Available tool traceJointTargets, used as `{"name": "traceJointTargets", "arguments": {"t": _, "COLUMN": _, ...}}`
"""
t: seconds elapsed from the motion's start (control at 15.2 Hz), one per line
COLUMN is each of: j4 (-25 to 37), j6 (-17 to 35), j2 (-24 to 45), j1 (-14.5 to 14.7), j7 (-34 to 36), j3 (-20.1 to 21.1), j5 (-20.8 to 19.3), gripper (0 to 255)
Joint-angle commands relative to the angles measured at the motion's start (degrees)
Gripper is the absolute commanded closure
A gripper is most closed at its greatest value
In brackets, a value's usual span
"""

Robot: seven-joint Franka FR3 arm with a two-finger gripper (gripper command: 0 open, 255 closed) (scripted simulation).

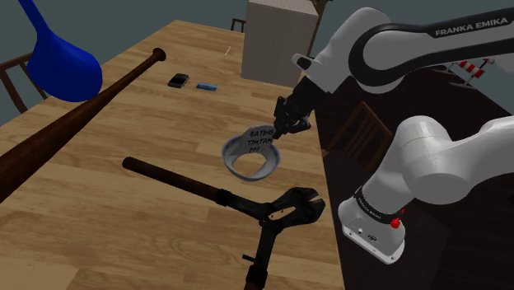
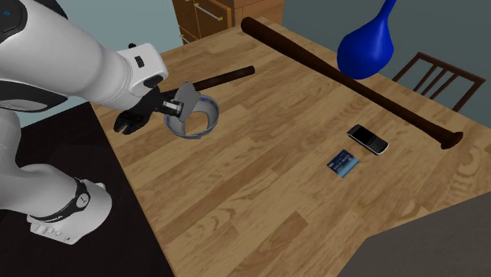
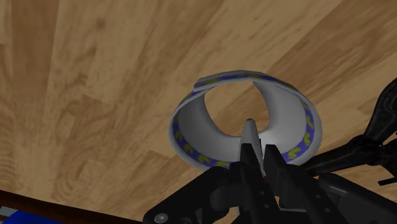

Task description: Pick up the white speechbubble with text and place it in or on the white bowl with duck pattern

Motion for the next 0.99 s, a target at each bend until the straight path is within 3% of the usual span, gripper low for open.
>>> {"name": "traceJointTargets", "arguments": {"t": 0.0, "j4": -0.06, "j6": 0.1, "j2": 0.02, "j1": 0.03, "j7": -0.04, "j3": -0.01, "j5": 0.04, "gripper": 255}}
{"name": "traceJointTargets", "arguments": {"t": 0.2, "j4": -0.06, "j6": 0.1, "j2": 0.02, "j1": 0.03, "j7": -0.04, "j3": -0.01, "j5": 0.04, "gripper": 255}}
{"name": "traceJointTargets", "arguments": {"t": 0.26, "j4": -0.06, "j6": 0.1, "j2": 0.02, "j1": 0.03, "j7": -0.04, "j3": -0.01, "j5": 0.03, "gripper": 0}}
{"name": "traceJointTargets", "arguments": {"t": 0.59, "j4": -0.06, "j6": 0.1, "j2": 0.01, "j1": 0.02, "j7": -0.04, "j3": -0.01, "j5": 0.03, "gripper": 0}}
{"name": "traceJointTargets", "arguments": {"t": 0.79, "j4": 2.3, "j6": -8.52, "j2": -5.54, "j1": -3.65, "j7": 1.46, "j3": -0.82, "j5": -3.56, "gripper": 0}}
{"name": "traceJointTargets", "arguments": {"t": 0.92, "j4": 3.1, "j6": -10.65, "j2": -6.72, "j1": -4.42, "j7": 1.75, "j3": -1.15, "j5": -4.38, "gripper": 0}}
